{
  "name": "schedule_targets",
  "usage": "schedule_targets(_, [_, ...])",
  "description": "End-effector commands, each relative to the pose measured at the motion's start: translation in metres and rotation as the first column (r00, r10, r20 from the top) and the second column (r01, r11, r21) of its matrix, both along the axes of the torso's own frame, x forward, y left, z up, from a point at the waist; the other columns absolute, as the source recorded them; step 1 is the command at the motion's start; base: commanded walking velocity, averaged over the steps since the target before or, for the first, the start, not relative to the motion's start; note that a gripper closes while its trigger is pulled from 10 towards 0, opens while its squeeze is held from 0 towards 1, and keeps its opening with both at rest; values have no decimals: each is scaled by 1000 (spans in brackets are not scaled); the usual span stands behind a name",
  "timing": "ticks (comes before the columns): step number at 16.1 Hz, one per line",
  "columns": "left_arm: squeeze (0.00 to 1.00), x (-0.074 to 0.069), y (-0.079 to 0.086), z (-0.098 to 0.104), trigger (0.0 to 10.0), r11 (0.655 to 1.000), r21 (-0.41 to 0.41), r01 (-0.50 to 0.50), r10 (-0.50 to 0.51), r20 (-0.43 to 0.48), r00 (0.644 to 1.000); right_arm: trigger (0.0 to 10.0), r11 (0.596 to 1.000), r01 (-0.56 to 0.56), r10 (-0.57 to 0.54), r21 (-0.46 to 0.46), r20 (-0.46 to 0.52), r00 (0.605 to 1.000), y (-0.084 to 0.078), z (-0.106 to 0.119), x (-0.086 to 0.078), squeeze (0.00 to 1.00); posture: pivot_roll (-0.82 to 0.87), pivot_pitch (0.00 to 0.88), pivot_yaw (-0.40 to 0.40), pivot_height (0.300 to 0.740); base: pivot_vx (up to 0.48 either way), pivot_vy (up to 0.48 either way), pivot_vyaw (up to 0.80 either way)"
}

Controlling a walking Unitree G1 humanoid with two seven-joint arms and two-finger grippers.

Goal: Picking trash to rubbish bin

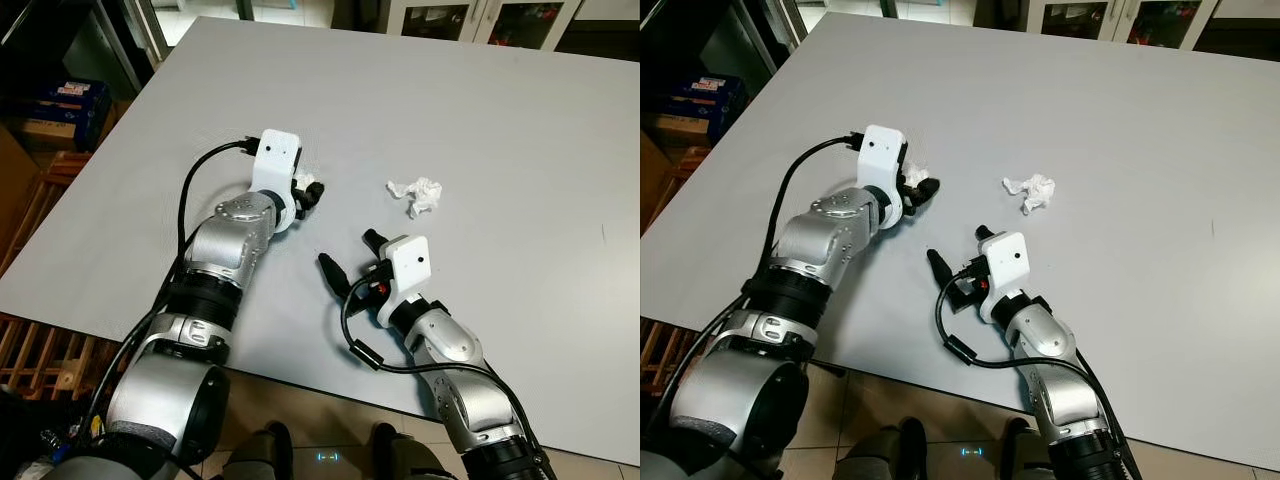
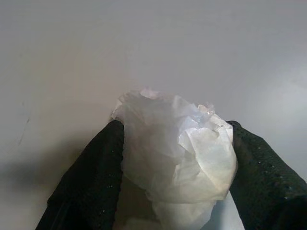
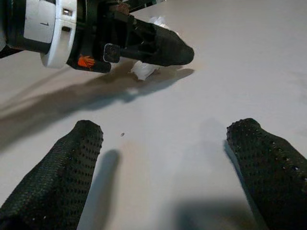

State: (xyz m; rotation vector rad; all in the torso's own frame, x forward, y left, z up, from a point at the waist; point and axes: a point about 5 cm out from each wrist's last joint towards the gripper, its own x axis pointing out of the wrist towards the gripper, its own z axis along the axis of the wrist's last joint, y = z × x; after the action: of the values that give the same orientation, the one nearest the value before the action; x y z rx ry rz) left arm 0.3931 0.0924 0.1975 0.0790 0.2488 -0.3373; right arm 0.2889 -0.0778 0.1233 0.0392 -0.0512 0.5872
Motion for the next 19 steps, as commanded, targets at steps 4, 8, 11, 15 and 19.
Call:
schedule_targets(4, [0,-1,0,-7,8667,1000,-6,-20,20,-2,1000,10000,1000,-3,2,-19,-77,997,0,-17,-5,0,-74,186,73,740,0,0,0])
schedule_targets(8, [0,-2,1,-10,0,1000,3,-21,22,-15,1000,10000,1000,-3,1,-19,-77,997,0,-17,-4,0,-74,181,74,740,0,0,0])
schedule_targets(11, [0,-2,2,-12,0,1000,8,-28,28,-27,999,10000,1000,-1,0,-19,-78,997,0,-18,-4,0,-73,185,73,740,0,0,0])
schedule_targets(15, [0,-2,4,-13,0,999,14,-36,36,-36,999,10000,1000,1,-3,-21,-81,997,0,-18,-4,0,-71,189,73,740,0,0,0])
schedule_targets(19, [0,-4,3,-15,0,999,12,-40,41,-46,998,10000,1000,3,-5,-24,-79,997,-2,-18,-1,0,-68,181,74,740,0,0,0])
